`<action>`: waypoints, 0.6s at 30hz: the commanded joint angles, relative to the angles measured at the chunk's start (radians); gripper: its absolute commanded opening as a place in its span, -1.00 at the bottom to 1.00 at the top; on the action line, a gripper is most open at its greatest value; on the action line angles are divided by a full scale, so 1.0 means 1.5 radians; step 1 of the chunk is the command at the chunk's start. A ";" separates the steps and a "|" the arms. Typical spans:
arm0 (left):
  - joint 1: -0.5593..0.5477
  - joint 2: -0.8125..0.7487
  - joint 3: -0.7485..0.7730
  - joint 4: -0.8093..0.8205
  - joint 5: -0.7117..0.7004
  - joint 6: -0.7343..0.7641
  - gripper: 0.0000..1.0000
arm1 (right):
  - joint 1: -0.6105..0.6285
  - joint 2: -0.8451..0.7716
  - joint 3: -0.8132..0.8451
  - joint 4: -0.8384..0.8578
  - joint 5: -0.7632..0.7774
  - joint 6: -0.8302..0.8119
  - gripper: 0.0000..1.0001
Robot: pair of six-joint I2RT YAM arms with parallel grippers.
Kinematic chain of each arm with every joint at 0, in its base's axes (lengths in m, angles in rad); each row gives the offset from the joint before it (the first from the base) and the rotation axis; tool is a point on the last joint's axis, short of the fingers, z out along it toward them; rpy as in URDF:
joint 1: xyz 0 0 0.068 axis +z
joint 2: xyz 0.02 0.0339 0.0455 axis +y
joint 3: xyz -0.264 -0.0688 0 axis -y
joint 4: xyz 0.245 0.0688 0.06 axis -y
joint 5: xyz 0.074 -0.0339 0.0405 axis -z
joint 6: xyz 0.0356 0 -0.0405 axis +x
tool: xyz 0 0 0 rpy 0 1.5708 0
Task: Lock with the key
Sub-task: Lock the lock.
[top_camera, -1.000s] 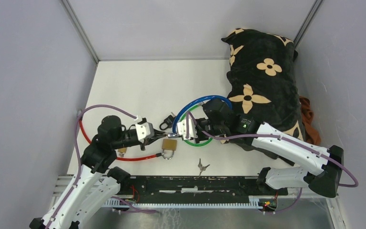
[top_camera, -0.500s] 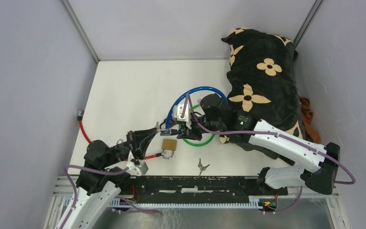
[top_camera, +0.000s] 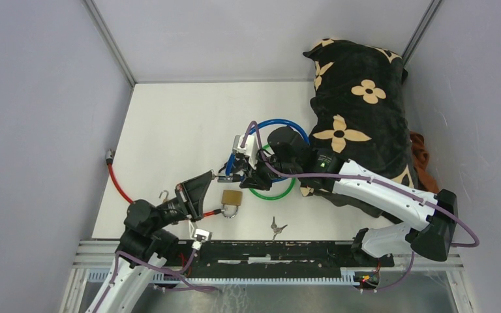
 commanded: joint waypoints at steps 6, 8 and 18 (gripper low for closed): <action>-0.003 -0.013 -0.053 0.020 0.085 0.236 -0.96 | 0.003 -0.016 0.040 0.153 0.018 0.086 -1.00; -0.002 -0.014 -0.051 0.009 0.083 0.236 -0.96 | 0.004 -0.020 0.034 0.151 0.022 0.076 -1.00; -0.003 -0.014 -0.009 -0.080 0.004 0.168 0.27 | 0.004 -0.067 -0.021 0.146 0.145 -0.068 -1.00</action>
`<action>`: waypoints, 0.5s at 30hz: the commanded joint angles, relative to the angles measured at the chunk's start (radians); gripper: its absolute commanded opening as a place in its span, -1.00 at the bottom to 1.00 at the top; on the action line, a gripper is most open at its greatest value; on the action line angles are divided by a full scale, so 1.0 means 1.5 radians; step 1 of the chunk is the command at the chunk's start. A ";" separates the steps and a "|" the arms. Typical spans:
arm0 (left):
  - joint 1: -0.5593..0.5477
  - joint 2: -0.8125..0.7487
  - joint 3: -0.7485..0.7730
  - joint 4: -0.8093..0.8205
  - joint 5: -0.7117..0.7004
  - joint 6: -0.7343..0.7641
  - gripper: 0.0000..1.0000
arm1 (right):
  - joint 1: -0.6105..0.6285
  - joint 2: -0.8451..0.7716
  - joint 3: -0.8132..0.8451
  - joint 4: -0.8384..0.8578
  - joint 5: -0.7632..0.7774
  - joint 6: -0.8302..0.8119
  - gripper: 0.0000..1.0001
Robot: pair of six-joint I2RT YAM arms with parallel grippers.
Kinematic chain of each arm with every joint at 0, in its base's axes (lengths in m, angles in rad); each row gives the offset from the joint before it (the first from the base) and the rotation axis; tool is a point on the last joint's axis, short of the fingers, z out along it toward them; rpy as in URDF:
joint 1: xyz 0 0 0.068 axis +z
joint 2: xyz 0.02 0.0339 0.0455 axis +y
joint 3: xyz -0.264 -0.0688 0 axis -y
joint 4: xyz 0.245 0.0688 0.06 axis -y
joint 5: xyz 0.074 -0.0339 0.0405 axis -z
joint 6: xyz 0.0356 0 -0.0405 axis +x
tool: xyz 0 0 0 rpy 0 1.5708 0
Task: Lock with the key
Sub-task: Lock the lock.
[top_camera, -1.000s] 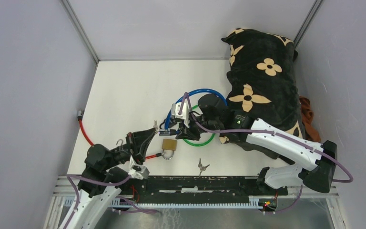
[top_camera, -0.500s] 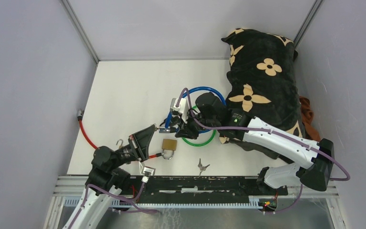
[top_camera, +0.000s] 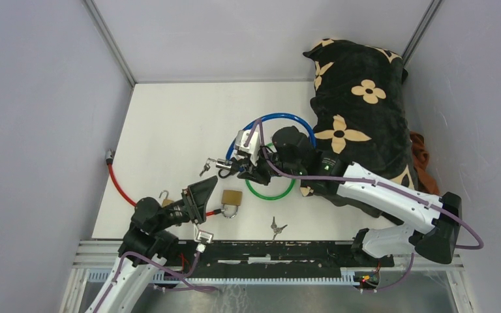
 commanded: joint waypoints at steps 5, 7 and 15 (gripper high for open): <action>-0.003 -0.012 0.069 -0.104 -0.061 -0.154 0.38 | -0.001 -0.072 -0.041 0.097 0.149 -0.144 -1.00; -0.003 -0.005 0.111 -0.144 -0.073 -0.316 0.31 | 0.000 -0.068 -0.035 0.083 0.155 -0.168 -1.00; -0.003 0.301 0.354 -0.274 -0.130 -1.221 -0.03 | 0.000 -0.063 -0.053 0.062 0.177 -0.244 -1.00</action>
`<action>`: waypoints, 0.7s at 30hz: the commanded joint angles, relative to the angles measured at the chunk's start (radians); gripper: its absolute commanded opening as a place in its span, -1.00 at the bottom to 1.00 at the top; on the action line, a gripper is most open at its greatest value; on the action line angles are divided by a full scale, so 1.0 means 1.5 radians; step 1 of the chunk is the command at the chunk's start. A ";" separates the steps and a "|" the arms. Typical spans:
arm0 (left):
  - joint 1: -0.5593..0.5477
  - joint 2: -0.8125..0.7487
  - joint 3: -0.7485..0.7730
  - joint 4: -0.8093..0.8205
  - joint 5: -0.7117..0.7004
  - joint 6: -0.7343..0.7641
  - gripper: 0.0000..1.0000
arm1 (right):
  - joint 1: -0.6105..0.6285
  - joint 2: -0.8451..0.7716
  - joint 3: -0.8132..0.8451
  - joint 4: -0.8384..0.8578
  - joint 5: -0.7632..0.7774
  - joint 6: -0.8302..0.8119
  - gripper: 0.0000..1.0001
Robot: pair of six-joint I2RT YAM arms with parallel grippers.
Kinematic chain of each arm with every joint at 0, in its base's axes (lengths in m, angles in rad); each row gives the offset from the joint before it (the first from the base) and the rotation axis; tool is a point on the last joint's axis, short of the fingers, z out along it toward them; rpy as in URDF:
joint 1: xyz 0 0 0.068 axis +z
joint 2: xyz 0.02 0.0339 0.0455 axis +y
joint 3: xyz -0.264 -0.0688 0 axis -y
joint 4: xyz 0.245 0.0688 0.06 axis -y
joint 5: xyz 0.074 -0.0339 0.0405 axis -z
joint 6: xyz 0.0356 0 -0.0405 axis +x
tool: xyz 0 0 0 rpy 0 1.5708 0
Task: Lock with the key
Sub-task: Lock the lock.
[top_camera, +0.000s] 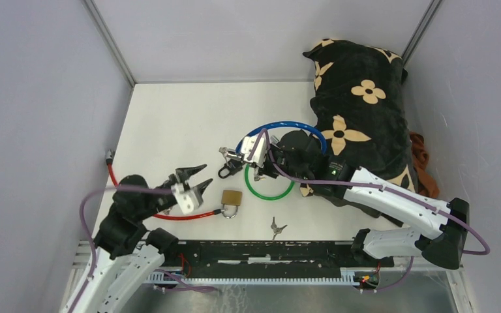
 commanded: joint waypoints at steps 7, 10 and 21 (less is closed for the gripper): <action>-0.001 0.218 0.166 -0.002 -0.004 -0.749 0.10 | 0.000 -0.024 -0.022 -0.003 0.017 -0.130 -1.00; -0.001 0.235 0.173 0.012 0.041 -0.823 0.14 | 0.000 -0.039 -0.037 -0.003 0.027 -0.154 -1.00; 0.042 0.308 0.140 0.126 -0.008 -1.050 0.24 | 0.000 -0.074 -0.084 0.058 0.054 -0.240 -1.00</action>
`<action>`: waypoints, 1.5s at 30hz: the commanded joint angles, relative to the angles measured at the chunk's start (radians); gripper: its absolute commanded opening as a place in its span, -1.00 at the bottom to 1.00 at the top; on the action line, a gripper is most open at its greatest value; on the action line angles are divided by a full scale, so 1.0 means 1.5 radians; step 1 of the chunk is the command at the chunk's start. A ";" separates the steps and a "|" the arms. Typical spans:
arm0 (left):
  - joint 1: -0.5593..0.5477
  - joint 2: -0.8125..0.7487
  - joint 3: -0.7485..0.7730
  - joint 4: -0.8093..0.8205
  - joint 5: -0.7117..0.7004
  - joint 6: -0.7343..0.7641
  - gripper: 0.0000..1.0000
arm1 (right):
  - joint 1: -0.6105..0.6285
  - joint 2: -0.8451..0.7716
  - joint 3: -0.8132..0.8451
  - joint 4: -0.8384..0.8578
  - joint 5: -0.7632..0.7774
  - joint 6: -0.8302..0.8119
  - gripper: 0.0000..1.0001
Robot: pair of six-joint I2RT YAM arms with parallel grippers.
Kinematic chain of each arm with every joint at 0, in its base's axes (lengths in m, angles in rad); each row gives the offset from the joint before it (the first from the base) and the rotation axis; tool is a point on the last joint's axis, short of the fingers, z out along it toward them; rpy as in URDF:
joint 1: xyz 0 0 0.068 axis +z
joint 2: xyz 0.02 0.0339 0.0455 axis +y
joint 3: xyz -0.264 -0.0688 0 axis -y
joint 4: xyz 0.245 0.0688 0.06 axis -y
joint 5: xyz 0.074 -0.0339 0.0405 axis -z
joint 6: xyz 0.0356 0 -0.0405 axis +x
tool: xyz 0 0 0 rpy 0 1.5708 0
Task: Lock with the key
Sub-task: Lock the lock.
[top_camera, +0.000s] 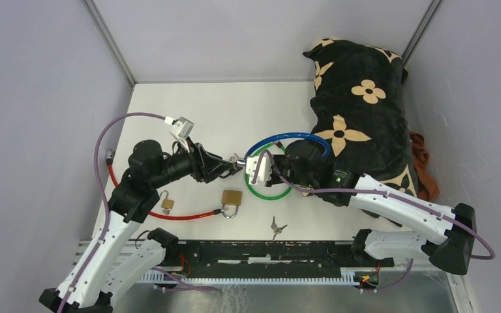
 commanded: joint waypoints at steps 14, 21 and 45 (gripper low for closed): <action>0.022 0.055 -0.111 0.229 0.074 -0.232 -0.25 | -0.001 -0.022 0.007 0.085 -0.033 -0.056 -1.00; 0.028 0.044 -0.113 0.231 0.078 -0.229 0.02 | -0.002 -0.024 0.009 0.079 -0.043 -0.050 -1.00; 0.105 0.059 -0.129 0.325 0.244 -0.270 -0.57 | -0.009 -0.020 0.021 0.071 -0.038 -0.043 -1.00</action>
